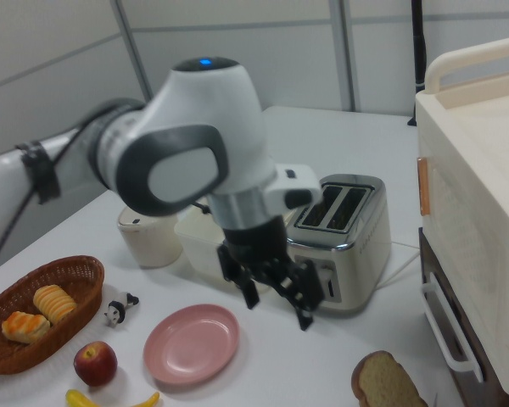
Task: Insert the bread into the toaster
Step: 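Move the open gripper over the toast slice in the metal rack, then close the gripper on the toast slice and lift it from the rack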
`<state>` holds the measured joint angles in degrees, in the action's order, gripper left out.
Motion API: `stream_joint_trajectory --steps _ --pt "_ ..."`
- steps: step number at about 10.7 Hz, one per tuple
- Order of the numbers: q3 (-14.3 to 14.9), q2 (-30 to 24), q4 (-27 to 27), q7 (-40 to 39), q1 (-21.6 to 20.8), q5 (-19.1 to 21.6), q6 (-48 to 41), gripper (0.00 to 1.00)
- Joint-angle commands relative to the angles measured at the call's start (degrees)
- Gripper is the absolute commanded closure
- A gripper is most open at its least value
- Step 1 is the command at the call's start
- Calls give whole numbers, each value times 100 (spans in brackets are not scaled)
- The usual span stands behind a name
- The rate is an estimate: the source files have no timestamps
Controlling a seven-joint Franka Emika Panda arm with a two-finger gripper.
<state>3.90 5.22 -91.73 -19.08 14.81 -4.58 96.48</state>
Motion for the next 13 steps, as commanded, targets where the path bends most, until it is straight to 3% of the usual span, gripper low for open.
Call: stream_joint_trajectory --steps 1,4,5,8,11,13 --pt "15 426 -99 -201 180 -182 695 0" --pt "6 1033 -230 -210 189 -709 1354 0" --pt "6 1139 -336 -210 189 -771 1591 5" --pt "6 1429 -345 -201 198 -956 1917 40" --pt "15 1544 -284 -210 242 -1079 2085 84" --pt "6 1509 -100 -646 356 -1062 2051 96"
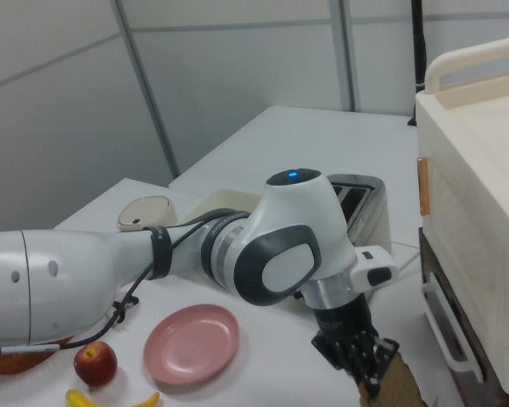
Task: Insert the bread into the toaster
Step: 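Close the gripper on the toast slice and lift it from the rack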
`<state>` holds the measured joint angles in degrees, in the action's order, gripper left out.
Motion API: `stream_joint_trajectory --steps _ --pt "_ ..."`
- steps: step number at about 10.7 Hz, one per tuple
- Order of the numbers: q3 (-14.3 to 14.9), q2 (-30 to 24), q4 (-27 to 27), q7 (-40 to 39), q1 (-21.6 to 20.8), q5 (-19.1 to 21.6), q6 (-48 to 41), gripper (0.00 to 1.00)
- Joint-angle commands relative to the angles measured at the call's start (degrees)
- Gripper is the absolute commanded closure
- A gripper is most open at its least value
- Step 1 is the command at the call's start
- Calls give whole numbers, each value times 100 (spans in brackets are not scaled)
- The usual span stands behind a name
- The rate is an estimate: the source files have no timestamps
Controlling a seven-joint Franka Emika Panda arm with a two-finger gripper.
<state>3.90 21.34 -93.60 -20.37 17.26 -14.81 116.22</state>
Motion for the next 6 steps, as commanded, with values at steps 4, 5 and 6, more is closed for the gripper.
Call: stream_joint_trajectory --steps 4,5,6 --pt "-38 -288 438 -626 112 57 33 97" --pt "-73 -315 543 -617 50 66 -28 97" --pt "-82 -298 675 -617 -150 179 -55 97"
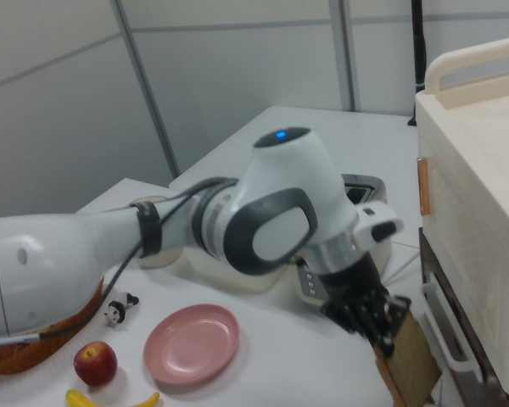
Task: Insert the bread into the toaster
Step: 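Close the gripper on the toast slice and lift it from the rack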
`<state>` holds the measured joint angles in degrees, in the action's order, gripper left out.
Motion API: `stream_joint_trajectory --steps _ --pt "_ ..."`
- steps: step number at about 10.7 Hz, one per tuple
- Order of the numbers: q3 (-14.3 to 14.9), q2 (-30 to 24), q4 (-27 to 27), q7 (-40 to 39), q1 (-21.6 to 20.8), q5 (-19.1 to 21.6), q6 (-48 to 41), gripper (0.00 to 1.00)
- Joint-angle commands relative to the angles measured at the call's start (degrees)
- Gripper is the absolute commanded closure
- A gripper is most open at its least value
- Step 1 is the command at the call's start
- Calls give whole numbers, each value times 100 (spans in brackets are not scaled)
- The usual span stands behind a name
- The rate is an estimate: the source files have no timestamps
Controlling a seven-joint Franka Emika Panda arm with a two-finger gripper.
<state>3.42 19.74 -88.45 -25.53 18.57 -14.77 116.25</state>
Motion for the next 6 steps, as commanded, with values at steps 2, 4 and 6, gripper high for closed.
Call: stream_joint_trajectory --steps 2,4,6 --pt "-25 -154 379 4 -494 709 -59 97" --pt "-25 -250 801 153 -660 1220 -68 97" --pt "-25 -514 1047 303 -714 1310 -24 97"
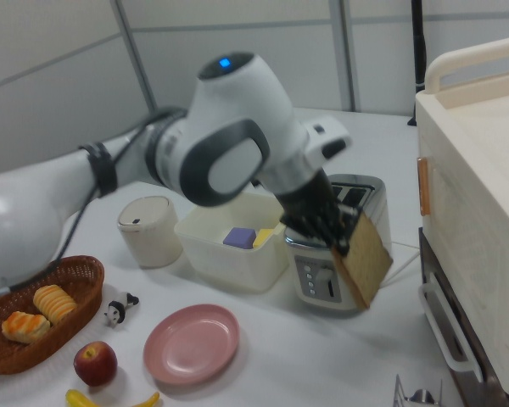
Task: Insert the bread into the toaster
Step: 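Carry the toast over the toaster and lower it into a slot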
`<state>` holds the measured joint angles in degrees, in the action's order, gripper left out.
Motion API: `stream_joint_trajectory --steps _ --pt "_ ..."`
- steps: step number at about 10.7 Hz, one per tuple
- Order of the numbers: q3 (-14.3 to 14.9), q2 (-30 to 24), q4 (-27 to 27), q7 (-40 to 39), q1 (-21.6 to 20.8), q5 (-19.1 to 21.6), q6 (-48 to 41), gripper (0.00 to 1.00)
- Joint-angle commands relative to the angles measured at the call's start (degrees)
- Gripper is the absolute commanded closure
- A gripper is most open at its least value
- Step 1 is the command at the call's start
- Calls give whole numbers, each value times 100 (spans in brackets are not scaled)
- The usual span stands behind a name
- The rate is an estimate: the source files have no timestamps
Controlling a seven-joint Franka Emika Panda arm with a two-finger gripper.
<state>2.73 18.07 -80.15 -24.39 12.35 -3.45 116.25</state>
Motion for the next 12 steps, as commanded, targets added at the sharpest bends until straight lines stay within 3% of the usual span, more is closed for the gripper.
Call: stream_joint_trajectory --steps 1,4,9,12 --pt "17 -357 359 241 -145 221 20 97" --pt "-106 -226 387 819 -521 712 1272 97" --pt "-115 494 316 918 -1190 758 2112 97" --pt "-106 768 316 883 -1323 898 2402 97"
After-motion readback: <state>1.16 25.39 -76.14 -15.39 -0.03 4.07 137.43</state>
